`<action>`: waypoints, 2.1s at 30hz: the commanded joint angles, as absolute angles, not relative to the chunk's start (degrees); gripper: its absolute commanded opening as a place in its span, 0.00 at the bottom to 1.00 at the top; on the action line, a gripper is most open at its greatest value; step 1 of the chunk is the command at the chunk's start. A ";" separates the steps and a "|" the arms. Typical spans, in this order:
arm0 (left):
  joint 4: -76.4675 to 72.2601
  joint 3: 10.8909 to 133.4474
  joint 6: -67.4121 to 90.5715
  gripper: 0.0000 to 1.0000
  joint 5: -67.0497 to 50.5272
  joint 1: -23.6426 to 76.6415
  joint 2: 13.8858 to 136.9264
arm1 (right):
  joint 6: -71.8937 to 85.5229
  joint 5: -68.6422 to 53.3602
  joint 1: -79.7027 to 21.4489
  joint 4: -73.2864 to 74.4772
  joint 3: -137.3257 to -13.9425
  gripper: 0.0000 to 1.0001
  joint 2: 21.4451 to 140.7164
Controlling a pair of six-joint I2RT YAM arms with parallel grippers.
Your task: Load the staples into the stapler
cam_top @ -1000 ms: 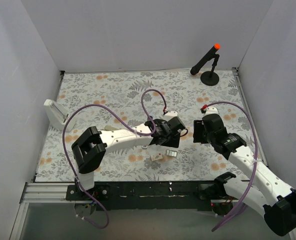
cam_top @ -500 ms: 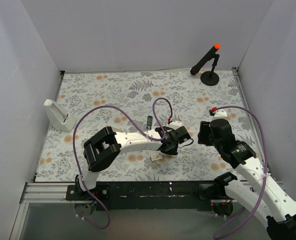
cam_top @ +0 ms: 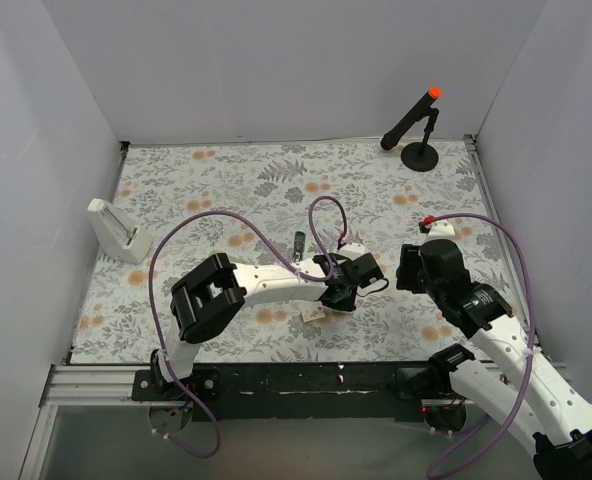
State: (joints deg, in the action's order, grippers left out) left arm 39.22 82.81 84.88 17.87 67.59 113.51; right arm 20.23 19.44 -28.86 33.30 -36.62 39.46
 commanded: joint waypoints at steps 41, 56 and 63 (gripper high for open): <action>47.46 90.61 84.55 0.00 24.34 68.29 112.94 | 19.95 21.36 -28.48 31.20 -35.95 0.60 39.02; 46.67 87.11 83.77 0.00 28.03 65.22 105.04 | 17.93 20.39 -28.48 29.01 -35.86 0.60 39.11; 39.91 77.27 78.67 0.00 28.91 61.09 98.27 | 16.70 17.32 -28.48 26.19 -34.37 0.60 39.02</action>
